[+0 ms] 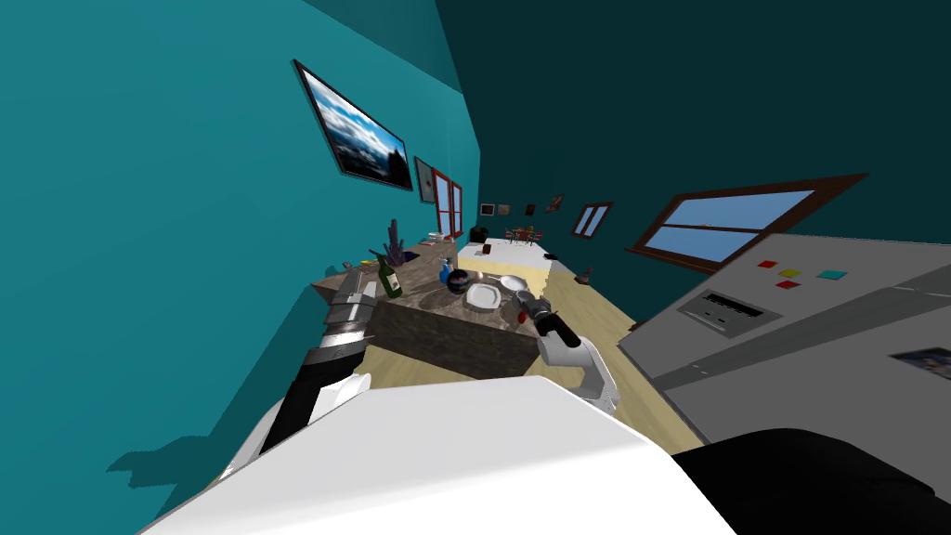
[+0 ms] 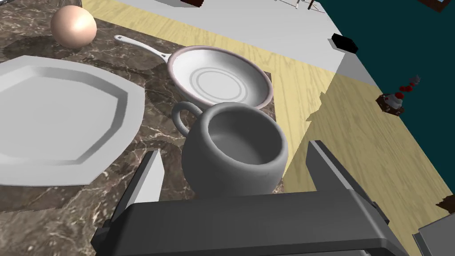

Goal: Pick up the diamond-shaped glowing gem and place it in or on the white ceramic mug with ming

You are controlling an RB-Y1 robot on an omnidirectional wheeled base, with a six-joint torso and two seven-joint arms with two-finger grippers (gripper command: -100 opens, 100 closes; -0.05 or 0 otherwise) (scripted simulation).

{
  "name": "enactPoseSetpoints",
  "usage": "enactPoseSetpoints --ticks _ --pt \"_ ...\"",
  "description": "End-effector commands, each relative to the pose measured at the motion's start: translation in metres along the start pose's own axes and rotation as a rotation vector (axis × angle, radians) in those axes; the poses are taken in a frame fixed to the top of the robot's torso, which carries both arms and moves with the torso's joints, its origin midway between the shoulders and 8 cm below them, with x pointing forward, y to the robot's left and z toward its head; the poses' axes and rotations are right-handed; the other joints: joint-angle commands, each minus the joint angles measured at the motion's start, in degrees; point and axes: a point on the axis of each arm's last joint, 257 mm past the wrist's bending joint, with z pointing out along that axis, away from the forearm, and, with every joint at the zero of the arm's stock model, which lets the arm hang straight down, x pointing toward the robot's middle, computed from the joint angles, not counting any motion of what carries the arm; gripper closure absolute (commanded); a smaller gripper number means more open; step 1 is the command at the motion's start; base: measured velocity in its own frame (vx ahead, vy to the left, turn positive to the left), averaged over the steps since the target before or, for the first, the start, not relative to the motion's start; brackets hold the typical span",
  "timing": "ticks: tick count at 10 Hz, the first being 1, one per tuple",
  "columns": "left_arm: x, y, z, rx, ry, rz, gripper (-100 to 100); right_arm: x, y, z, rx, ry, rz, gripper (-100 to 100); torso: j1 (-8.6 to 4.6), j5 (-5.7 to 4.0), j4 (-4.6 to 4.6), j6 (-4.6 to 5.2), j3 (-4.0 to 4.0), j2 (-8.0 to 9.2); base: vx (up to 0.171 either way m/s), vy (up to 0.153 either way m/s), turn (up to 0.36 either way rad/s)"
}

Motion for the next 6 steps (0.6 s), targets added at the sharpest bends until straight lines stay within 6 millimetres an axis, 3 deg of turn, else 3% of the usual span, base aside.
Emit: enactPoseSetpoints --ticks 1,6 --pt "0.000 0.000 0.000 0.000 0.000 0.000 0 -0.010 -0.002 0.001 0.004 -0.037 0.049 -100 0.00 0.00 0.00 0.00 0.00 0.00 0.032 0.011 -0.014" --pt "0.000 0.000 0.000 0.000 0.000 0.000 0 -0.049 -0.008 0.002 0.013 -0.181 0.223 -100 -0.05 -0.01 0.01 -0.01 0.02 0.03 0.031 0.009 -0.018"
